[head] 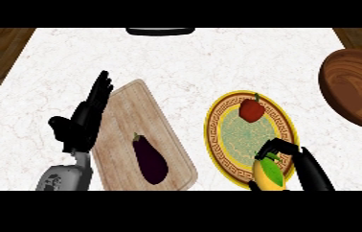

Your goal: Pick the lemon from the plate and place it in the bowl

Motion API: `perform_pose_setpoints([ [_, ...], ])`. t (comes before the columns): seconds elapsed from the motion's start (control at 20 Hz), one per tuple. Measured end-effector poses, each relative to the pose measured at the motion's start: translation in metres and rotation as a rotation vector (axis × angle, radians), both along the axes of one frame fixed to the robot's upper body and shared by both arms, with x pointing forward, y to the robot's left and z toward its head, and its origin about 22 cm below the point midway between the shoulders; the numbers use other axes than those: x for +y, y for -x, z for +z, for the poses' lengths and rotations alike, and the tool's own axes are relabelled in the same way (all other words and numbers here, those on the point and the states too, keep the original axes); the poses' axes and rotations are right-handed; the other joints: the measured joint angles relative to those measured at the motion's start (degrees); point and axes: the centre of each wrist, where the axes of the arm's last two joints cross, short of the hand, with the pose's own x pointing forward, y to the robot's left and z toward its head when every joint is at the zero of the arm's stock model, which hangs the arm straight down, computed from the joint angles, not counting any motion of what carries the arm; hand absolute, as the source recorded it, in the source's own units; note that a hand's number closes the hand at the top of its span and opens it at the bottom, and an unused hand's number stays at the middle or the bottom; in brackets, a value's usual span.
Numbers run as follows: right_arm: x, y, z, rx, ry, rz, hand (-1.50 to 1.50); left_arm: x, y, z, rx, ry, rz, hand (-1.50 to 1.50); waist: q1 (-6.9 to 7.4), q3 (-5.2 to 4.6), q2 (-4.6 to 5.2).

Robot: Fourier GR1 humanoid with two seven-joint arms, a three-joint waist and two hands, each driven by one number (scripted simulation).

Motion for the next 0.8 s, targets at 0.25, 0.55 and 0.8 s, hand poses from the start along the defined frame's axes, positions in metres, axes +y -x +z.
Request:
perform_pose_setpoints([
  [0.25,-0.030,0.010,0.042,-0.210,-0.043,0.051,1.50,-0.003,0.006,0.000,-0.002,-0.001,0.006,0.00,-0.04,-0.03,-0.03],
  [0.55,-0.048,0.030,0.104,-0.382,0.020,0.002,1.50,-0.002,0.000,0.001,0.001,-0.004,0.005,0.00,-0.04,-0.09,0.04],
  [0.8,-0.051,0.038,0.157,-0.414,0.093,-0.082,1.50,-0.002,0.000,-0.001,0.000,-0.006,-0.005,0.00,0.47,-0.12,0.14],
])
